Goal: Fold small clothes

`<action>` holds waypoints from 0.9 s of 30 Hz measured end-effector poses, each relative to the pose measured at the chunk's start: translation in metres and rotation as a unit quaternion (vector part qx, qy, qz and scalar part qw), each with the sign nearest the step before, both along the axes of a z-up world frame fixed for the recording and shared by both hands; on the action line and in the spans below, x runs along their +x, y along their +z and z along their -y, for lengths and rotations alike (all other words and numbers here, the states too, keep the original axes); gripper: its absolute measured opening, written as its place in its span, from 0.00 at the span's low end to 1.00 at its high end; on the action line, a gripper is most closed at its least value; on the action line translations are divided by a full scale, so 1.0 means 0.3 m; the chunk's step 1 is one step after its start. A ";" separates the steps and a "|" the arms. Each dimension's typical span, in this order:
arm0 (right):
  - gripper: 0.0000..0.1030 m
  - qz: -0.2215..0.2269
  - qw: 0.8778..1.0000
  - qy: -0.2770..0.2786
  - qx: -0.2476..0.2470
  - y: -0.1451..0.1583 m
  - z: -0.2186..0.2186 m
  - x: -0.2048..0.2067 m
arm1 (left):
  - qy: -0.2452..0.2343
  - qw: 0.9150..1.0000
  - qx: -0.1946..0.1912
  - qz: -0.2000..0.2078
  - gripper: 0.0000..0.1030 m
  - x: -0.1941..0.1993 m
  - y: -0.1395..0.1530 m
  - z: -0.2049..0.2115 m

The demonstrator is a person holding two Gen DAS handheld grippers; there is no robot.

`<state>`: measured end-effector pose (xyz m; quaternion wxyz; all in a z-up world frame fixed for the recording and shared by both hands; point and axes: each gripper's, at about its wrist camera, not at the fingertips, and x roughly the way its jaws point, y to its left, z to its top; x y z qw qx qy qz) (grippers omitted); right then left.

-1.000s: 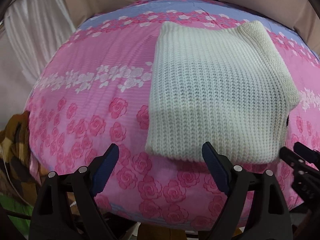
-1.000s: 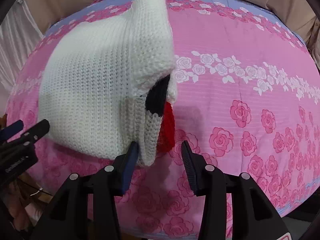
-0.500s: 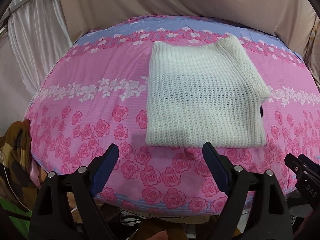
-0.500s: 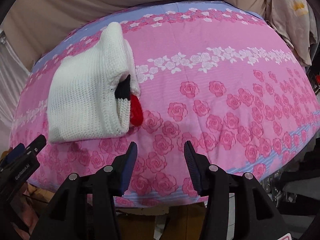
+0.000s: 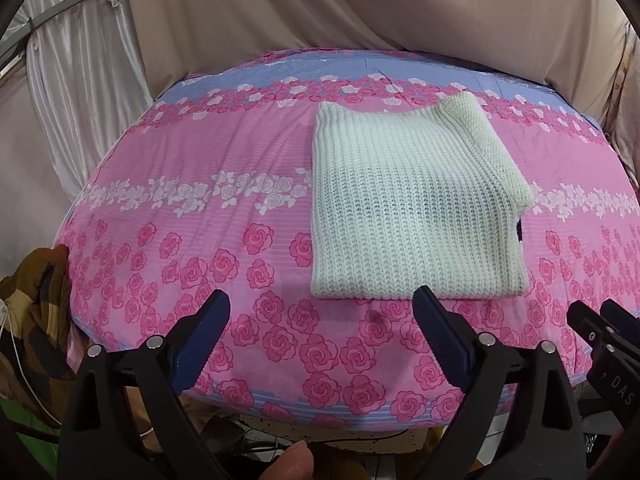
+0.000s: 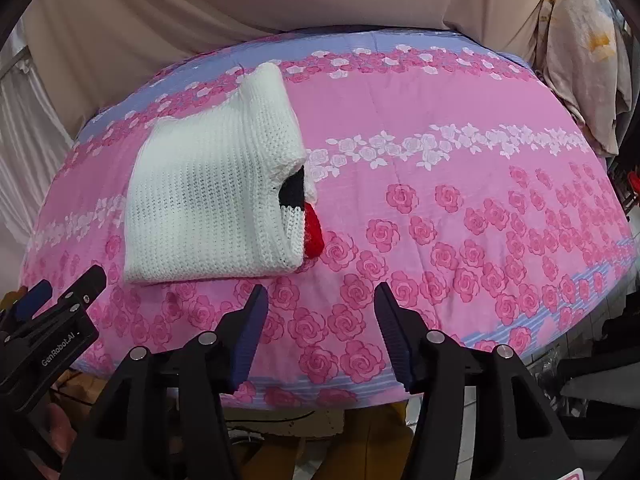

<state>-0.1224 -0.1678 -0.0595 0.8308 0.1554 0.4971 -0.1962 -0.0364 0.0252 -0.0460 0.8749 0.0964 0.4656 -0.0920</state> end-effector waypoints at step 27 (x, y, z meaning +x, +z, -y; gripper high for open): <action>0.55 -0.022 1.000 0.009 0.011 -0.047 -0.058 0.029 | 0.019 0.999 0.010 -0.035 0.90 -0.001 -0.065 -0.023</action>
